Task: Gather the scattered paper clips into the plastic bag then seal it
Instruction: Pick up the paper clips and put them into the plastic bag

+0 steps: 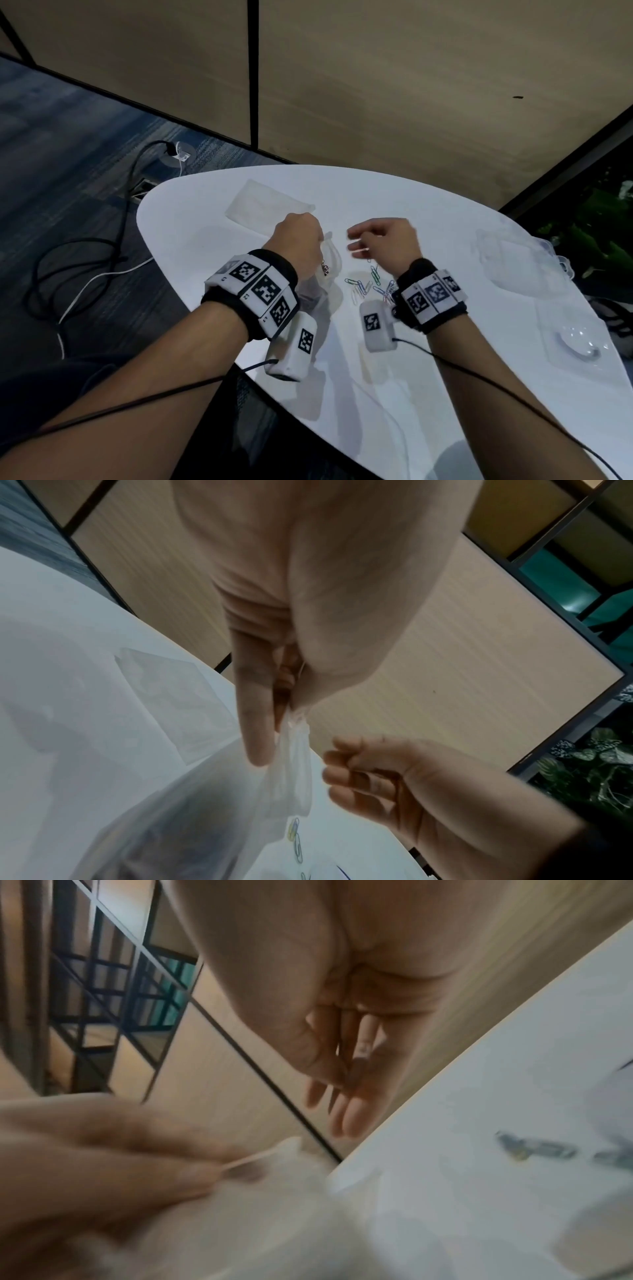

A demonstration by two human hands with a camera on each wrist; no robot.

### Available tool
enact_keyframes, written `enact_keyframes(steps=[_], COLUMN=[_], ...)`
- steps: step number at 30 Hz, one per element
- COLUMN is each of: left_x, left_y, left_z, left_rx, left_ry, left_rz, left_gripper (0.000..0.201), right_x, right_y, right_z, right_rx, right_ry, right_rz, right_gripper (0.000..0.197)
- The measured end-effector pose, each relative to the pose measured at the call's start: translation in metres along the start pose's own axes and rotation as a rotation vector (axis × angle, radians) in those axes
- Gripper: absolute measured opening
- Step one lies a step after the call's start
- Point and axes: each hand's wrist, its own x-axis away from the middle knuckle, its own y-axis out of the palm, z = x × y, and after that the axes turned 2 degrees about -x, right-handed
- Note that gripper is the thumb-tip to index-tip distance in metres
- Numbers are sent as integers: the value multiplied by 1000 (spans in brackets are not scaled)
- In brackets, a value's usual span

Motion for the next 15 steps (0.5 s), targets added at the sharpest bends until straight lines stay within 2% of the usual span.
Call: enact_keyframes(steps=[2, 3, 4, 7, 9, 11, 15], left_x=[2, 2, 2, 3, 2, 1, 1], left_y=[0, 0, 0, 0, -1, 0, 1], left_z=[-2, -4, -6, -8, -8, -7, -5], left_rx=[-16, -27, -36, -56, -66, -58, -62], left_ry=[0, -1, -4, 7, 10, 8, 13], left_rz=[-14, -17, -17, -15, -21, -27, -23], left_gripper=[33, 33, 29, 21, 16, 17, 22], right_x=[-26, -37, -48, -58, -47, -25, 24], right_y=[-13, -15, -14, -1, 6, 8, -7], right_z=[16, 26, 39, 77, 95, 105, 122], right_rx=[285, 494, 680, 1023, 1137, 1155, 1385], right_ry=[-26, -31, -20, -29, -94, -155, -372], right_rz=[59, 13, -75, -362, -426, -427, -433], right_gripper=[32, 31, 35, 50, 55, 60, 62])
